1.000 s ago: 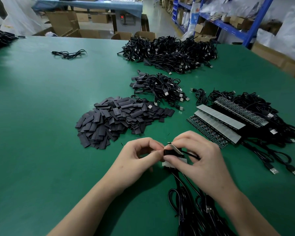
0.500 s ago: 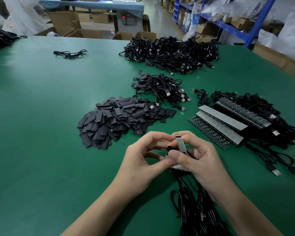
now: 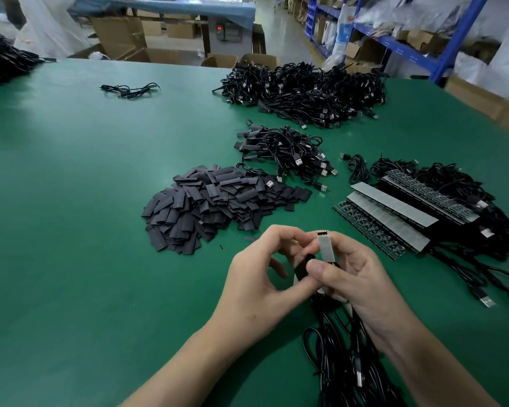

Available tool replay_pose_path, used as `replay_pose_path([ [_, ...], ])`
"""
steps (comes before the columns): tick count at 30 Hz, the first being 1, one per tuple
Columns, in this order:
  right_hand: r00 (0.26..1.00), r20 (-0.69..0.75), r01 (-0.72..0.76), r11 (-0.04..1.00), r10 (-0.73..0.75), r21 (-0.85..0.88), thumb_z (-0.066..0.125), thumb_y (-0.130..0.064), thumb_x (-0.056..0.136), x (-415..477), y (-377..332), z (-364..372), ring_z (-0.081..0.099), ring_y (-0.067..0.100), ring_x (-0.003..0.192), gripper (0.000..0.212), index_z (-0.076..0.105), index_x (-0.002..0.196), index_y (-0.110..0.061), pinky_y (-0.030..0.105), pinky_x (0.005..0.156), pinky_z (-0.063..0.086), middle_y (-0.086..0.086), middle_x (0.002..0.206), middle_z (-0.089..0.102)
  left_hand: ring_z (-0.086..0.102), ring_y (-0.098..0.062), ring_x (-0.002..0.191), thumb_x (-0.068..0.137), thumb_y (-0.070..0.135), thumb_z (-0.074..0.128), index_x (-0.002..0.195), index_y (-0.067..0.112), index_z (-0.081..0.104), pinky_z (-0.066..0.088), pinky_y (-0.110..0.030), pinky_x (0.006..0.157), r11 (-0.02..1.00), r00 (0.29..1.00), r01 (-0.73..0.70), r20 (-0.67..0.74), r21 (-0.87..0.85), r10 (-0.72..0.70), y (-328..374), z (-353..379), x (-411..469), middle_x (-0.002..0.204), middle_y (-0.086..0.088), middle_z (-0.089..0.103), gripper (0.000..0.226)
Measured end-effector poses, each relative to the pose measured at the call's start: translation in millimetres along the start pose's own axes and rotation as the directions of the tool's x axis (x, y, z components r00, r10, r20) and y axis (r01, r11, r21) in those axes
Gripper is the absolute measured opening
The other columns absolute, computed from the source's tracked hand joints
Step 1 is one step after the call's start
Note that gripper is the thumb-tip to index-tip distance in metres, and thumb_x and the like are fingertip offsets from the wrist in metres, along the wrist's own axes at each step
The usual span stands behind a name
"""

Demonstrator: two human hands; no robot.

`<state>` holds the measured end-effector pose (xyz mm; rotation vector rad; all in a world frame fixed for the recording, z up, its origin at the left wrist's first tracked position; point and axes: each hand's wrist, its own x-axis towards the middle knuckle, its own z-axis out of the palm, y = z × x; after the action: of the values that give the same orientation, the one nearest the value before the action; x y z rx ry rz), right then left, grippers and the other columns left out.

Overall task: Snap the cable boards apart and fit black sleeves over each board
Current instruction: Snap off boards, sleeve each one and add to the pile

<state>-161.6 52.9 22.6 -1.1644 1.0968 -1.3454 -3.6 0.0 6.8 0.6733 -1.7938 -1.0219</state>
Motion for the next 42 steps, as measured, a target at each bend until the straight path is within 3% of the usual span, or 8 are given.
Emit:
replay_pose_path([
  [8,0.998,-0.026,0.052,0.999,-0.052,0.012,0.076,-0.019,0.078,0,-5,-5,0.060,-0.004,0.055,0.010,0.077,0.086,-0.023,0.007,0.052,0.046,-0.006,0.104,0.073,0.071,-0.013,0.089,0.081,0.041,0.081,0.100,0.027,0.072,0.055,-0.028,0.072,0.999,0.999,0.010,-0.037,0.031,-0.009,-3,-6,3,0.092,0.015,0.073,0.025],
  [16,0.996,-0.048,0.071,0.997,-0.071,-0.010,0.067,-0.003,0.084,1,-6,-8,0.063,-0.003,0.058,0.021,0.079,0.087,-0.019,0.006,0.054,0.046,-0.004,0.103,0.074,0.072,-0.014,0.092,0.082,0.028,0.085,0.098,0.023,0.079,0.051,-0.019,0.074,0.997,0.997,0.069,-0.030,-0.015,-0.070,-3,-9,3,0.094,0.014,0.077,0.018],
  [25,0.997,-0.060,0.051,0.995,-0.056,-0.082,0.079,-0.016,0.080,3,1,-15,0.070,0.006,0.082,0.013,0.080,0.093,-0.016,0.012,0.064,0.052,0.001,0.111,0.072,0.072,-0.016,0.096,0.085,0.018,0.084,0.098,0.022,0.078,0.054,-0.029,0.075,0.994,0.994,0.109,-0.009,-0.032,-0.109,-4,-12,3,0.095,0.012,0.077,0.015],
  [29,0.996,-0.057,0.057,0.993,-0.063,-0.104,0.078,-0.028,0.078,3,4,-16,0.072,0.016,0.094,0.020,0.080,0.096,-0.018,0.027,0.082,0.060,0.000,0.111,0.072,0.072,-0.014,0.094,0.085,0.019,0.084,0.097,0.024,0.078,0.054,-0.028,0.074,0.995,0.995,0.099,-0.010,-0.022,-0.100,-6,-12,4,0.094,0.014,0.077,0.014],
  [32,0.996,-0.041,0.078,0.993,-0.082,-0.085,0.076,-0.035,0.085,3,0,-14,0.065,0.001,0.063,0.019,0.079,0.099,-0.023,0.012,0.061,0.051,-0.007,0.080,0.072,0.072,-0.013,0.094,0.083,0.023,0.083,0.096,0.027,0.078,0.054,-0.028,0.074,0.994,0.994,0.105,-0.023,-0.026,-0.105,-7,-14,4,0.094,0.016,0.077,0.015],
  [34,0.993,-0.092,0.062,0.986,-0.077,-0.155,0.074,-0.059,0.086,2,0,-17,0.035,0.002,0.045,0.038,0.078,0.103,-0.025,0.020,0.050,0.030,-0.004,0.054,0.047,0.071,-0.010,0.094,0.082,0.026,0.082,0.095,0.030,0.078,0.054,-0.027,0.074,0.993,0.993,0.111,-0.041,-0.028,-0.112,-8,-15,5,0.094,0.017,0.077,0.014],
  [37,0.990,-0.112,0.058,0.972,-0.086,-0.227,0.064,-0.059,0.090,2,-1,-21,0.025,0.005,0.048,0.041,0.078,0.107,-0.025,0.022,0.050,0.023,0.024,0.072,0.034,0.071,-0.008,0.092,0.081,0.028,0.081,0.093,0.033,0.077,0.054,-0.026,0.074,0.993,0.991,0.115,-0.071,-0.023,-0.116,-10,-18,5,0.093,0.018,0.077,0.014],
  [42,0.988,-0.043,0.115,0.899,-0.147,-0.422,0.051,-0.038,0.099,1,1,-19,0.045,0.000,0.054,0.037,0.075,0.093,-0.010,0.011,0.059,0.036,0.001,0.068,0.053,0.071,-0.009,0.090,0.080,0.030,0.081,0.092,0.033,0.078,0.054,-0.030,0.073,0.992,0.987,0.126,-0.095,-0.004,-0.126,-13,-19,6,0.090,0.016,0.077,0.013],
])
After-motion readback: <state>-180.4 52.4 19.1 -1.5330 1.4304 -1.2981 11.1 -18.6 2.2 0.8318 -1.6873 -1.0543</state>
